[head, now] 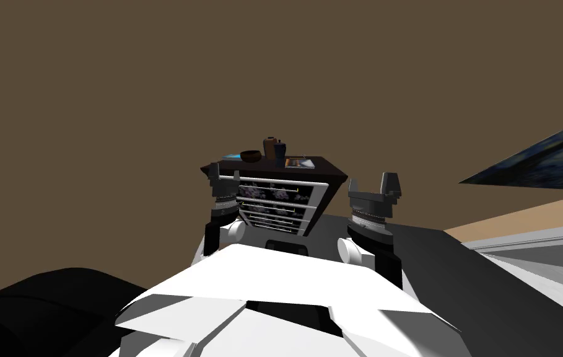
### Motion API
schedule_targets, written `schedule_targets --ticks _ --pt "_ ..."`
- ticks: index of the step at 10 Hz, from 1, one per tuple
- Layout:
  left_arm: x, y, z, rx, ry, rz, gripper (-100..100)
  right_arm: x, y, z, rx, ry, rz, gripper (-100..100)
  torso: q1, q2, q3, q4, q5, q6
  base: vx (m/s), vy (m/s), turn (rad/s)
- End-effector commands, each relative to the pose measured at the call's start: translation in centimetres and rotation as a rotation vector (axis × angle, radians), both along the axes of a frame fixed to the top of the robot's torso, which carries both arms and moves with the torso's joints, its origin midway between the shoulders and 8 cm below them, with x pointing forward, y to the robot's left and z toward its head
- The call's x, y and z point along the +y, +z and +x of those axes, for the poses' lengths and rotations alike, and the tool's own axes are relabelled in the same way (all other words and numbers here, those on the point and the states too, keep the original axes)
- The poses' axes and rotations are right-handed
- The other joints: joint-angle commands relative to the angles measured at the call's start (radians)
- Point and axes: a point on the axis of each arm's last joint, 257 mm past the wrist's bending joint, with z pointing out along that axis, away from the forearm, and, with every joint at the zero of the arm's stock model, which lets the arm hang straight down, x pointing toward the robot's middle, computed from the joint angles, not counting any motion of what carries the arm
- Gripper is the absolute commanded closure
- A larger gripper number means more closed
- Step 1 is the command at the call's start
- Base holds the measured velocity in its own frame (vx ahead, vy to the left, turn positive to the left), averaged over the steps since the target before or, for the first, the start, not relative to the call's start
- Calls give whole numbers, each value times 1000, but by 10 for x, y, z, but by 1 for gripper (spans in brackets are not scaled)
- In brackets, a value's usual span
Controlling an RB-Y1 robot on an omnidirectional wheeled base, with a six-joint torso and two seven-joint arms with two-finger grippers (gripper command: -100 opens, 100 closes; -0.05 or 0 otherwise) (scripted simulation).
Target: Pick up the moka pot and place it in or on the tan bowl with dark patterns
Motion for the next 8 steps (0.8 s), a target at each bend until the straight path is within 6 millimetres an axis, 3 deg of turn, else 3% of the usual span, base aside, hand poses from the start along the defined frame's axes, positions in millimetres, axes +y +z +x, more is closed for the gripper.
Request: schedule_targets --ticks 1,3,8 --pt "-3 2 4 0 -21 24 -100 0 0 0 0 0 0 0 0 0 0 0 0 0 -45 -23 9" --pt "-5 6 13 -5 -52 50 -100 0 0 0 0 0 0 0 -2 4 2 1 0 0 -87 -70 15" --pt "8 23 43 -36 -92 54 -100 0 0 0 0 0 0 0 -11 11 6 2 -2 0 -138 -129 21"
